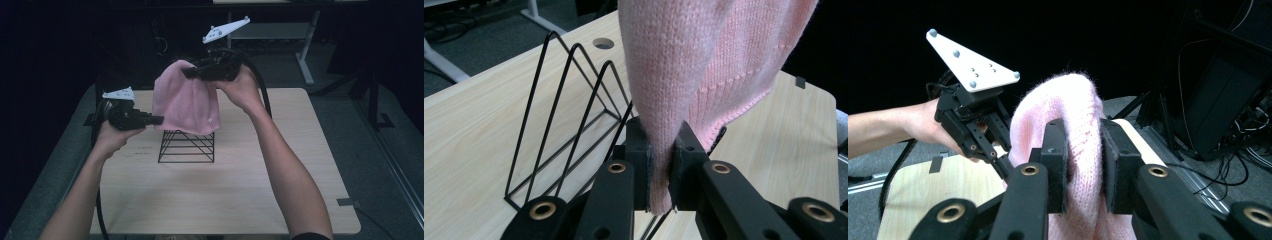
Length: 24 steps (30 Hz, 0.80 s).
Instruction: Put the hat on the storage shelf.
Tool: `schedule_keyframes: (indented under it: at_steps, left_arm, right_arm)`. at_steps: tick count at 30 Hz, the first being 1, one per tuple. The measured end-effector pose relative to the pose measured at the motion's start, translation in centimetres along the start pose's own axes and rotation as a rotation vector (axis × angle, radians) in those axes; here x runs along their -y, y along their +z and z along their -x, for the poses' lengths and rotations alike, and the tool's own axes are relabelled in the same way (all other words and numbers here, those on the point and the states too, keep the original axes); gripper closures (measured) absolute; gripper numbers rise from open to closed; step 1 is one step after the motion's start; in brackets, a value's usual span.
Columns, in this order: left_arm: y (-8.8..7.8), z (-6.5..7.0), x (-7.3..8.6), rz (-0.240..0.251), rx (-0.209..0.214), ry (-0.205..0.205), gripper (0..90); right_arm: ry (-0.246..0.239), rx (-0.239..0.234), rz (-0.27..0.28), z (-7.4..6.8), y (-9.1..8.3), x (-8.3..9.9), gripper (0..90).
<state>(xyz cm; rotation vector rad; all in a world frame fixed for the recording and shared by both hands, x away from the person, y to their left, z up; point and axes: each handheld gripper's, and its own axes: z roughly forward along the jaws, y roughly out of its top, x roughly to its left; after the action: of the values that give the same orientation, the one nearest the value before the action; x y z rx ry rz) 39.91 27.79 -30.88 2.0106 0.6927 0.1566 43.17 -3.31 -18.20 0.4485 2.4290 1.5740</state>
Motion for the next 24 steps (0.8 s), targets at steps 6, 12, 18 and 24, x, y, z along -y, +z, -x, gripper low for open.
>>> schedule_keyframes:
  at_steps: [6, 12, 18, 24]
  left_arm:
    - [-0.2, -0.2, 0.5, -0.014, -0.006, -0.002, 80.9]
    - [0.0, -0.1, 0.7, -0.034, -0.006, 0.011, 80.9]
    - [0.1, -0.1, 1.6, -0.047, -0.001, 0.016, 80.9]
    - [0.3, 0.0, 2.2, -0.065, -0.005, 0.024, 80.9]
  right_arm:
    - [-0.003, -0.013, -0.013, -0.4, 0.5, 0.2, 74.3]
    - [-0.006, -0.025, -0.021, -0.5, 0.7, 0.5, 74.2]
    - [-0.019, -0.043, -0.046, -1.0, 1.1, 0.7, 74.2]
    - [-0.021, -0.061, -0.054, -1.5, 1.5, 1.2, 73.9]
